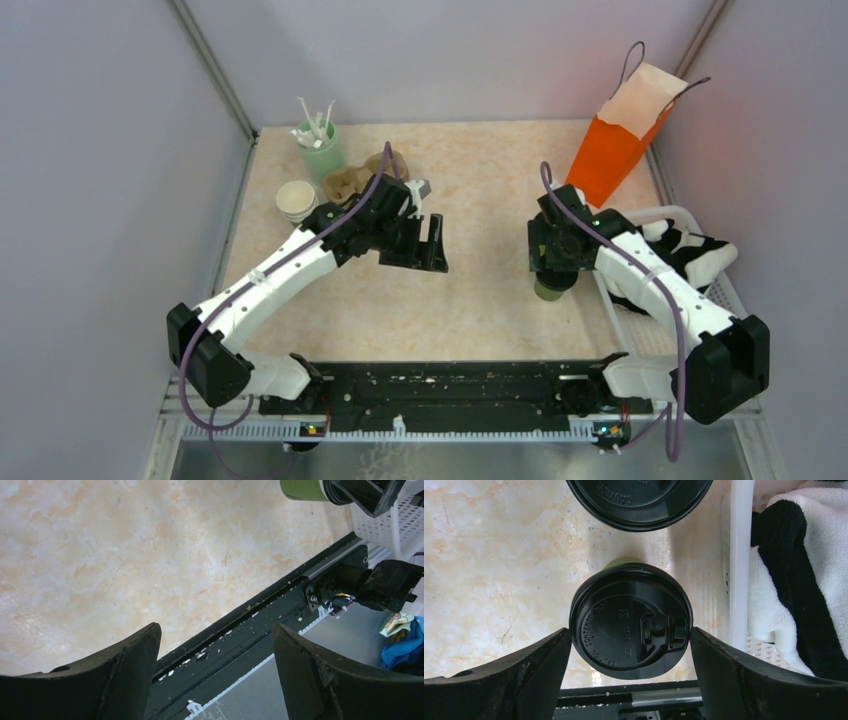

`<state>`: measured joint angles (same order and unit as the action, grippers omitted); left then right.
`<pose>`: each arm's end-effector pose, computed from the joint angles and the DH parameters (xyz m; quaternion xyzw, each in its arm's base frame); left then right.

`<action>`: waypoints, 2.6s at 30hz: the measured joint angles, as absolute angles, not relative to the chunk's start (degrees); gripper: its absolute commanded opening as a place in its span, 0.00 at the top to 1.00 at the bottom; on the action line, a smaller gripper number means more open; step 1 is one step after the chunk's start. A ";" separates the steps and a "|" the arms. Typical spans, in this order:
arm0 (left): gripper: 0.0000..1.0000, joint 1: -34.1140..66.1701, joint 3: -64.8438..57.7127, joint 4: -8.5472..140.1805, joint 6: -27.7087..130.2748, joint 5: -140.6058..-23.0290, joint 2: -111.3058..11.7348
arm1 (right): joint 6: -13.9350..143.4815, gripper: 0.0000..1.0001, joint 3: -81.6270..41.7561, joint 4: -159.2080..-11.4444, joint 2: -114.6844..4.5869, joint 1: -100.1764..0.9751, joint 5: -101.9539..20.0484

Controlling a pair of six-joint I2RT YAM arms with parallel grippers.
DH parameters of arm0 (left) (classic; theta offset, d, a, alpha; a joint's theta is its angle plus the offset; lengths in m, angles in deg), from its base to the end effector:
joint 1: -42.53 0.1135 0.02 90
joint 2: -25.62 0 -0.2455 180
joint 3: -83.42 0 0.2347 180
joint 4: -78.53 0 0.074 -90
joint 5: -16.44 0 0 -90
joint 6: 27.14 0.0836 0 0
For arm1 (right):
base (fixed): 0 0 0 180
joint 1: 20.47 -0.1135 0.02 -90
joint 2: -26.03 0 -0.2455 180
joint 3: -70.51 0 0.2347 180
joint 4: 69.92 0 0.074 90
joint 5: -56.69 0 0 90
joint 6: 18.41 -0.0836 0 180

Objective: Pack the takeout coffee

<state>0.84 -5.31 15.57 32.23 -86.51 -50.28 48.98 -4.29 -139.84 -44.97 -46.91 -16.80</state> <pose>0.2031 -0.2060 0.2844 0.1283 0.9260 -0.2855 0.2110 0.2225 0.0841 0.2202 -0.0027 0.9687 -0.0428 0.2446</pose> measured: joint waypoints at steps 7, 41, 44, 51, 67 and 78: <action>0.02 2.61 -8.41 15.64 33.63 -85.26 -54.69 | 49.13 0.01 -4.33 -139.91 -45.49 -46.80 -17.17; 0.40 23.61 -55.82 21.63 49.28 -69.61 -104.35 | 58.48 0.04 -20.59 -138.05 -49.58 -46.54 -38.15; 0.45 23.61 -55.95 21.63 49.06 -70.14 -105.62 | 59.05 0.04 -20.59 -138.05 -49.58 -46.54 -38.17; 0.61 23.61 -55.95 21.54 48.23 -71.36 -107.63 | 59.66 0.03 -20.59 -137.90 -49.58 -46.54 -38.35; 0.69 23.61 -55.95 21.61 47.60 -72.69 -107.83 | 60.06 0.04 -20.48 -137.85 -49.56 -46.54 -39.31; 0.86 23.61 -55.95 21.63 47.55 -72.71 -107.83 | 60.08 0.04 -20.48 -137.85 -49.56 -46.54 -39.75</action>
<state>23.61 -55.95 21.63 47.55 -72.71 -107.83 60.08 -20.48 -137.85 -49.56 -46.54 -39.75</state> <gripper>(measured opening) 0.206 0.967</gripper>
